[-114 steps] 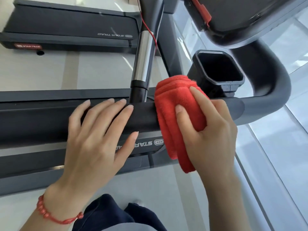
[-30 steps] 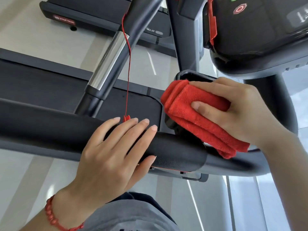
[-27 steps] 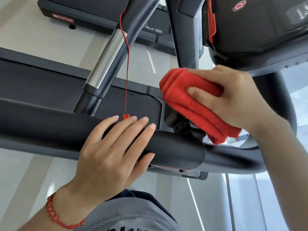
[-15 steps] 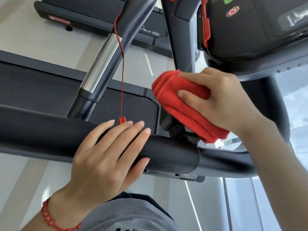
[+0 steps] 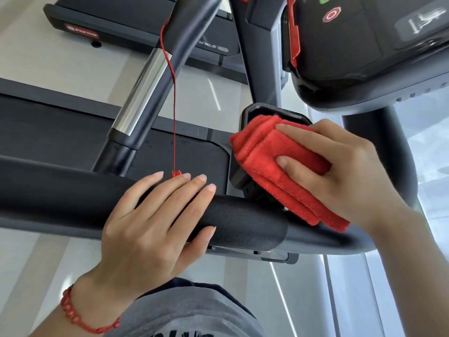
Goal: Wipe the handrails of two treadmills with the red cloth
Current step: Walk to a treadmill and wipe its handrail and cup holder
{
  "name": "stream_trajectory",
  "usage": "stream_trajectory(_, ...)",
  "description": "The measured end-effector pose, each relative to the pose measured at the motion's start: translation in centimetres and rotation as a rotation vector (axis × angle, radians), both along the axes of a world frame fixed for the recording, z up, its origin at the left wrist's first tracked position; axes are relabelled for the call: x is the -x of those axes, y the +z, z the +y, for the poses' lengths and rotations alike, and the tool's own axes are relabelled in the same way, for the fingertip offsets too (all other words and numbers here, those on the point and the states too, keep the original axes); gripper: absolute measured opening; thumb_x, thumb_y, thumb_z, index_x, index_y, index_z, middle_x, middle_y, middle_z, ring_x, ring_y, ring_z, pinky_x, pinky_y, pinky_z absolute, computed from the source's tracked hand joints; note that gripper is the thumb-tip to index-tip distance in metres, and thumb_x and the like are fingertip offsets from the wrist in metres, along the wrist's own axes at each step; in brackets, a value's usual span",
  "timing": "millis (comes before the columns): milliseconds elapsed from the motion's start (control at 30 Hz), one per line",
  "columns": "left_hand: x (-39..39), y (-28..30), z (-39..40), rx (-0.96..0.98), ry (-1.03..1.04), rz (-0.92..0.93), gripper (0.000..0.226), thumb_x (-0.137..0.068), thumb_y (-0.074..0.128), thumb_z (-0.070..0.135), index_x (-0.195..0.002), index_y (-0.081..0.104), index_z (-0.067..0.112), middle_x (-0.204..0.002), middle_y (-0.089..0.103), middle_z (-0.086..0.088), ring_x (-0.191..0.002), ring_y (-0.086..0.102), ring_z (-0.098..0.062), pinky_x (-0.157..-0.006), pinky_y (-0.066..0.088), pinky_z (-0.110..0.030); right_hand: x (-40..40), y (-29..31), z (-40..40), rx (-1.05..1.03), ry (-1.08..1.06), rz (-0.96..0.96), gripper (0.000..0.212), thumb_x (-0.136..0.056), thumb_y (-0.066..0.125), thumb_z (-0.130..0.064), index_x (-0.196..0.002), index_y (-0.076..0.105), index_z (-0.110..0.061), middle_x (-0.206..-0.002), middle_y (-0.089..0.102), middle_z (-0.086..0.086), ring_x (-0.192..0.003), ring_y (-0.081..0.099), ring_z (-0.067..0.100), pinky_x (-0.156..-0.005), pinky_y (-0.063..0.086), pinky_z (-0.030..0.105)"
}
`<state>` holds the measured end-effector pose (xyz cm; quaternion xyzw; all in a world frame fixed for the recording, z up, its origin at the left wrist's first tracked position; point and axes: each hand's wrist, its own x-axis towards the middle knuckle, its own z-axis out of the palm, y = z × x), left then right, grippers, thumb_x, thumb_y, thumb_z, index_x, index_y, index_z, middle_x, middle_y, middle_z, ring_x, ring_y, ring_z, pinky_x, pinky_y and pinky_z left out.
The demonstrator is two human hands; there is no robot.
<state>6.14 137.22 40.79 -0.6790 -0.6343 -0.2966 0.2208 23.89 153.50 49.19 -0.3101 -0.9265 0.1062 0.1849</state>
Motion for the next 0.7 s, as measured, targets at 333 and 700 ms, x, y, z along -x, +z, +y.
stream_trajectory(333,0.0,0.0,0.2,-0.012,-0.005,0.028,0.036,-0.092,0.044,0.026,-0.108,0.068,0.005,-0.11,0.068,-0.008,-0.099,0.066,-0.024,-0.091,0.044,-0.04,-1.9,-0.8,3.3,-0.008,-0.168,0.022,0.04,-0.082,0.057,-0.043,-0.119,0.061,-0.027,-0.089,0.053,-0.006,-0.08,0.057,0.018,-0.077,0.049,0.037)
stream_trajectory(700,0.1,-0.1,-0.2,-0.015,0.015,0.027,0.035,-0.093,0.045,0.026,-0.109,0.067,0.006,-0.111,0.068,-0.008,-0.102,0.065,-0.025,-0.093,0.042,-0.04,-2.8,-0.9,3.1,0.085,-0.176,0.029,0.037,-0.081,0.06,-0.041,-0.116,0.062,-0.031,-0.081,0.054,-0.005,-0.073,0.048,0.004,-0.072,0.034,0.013)
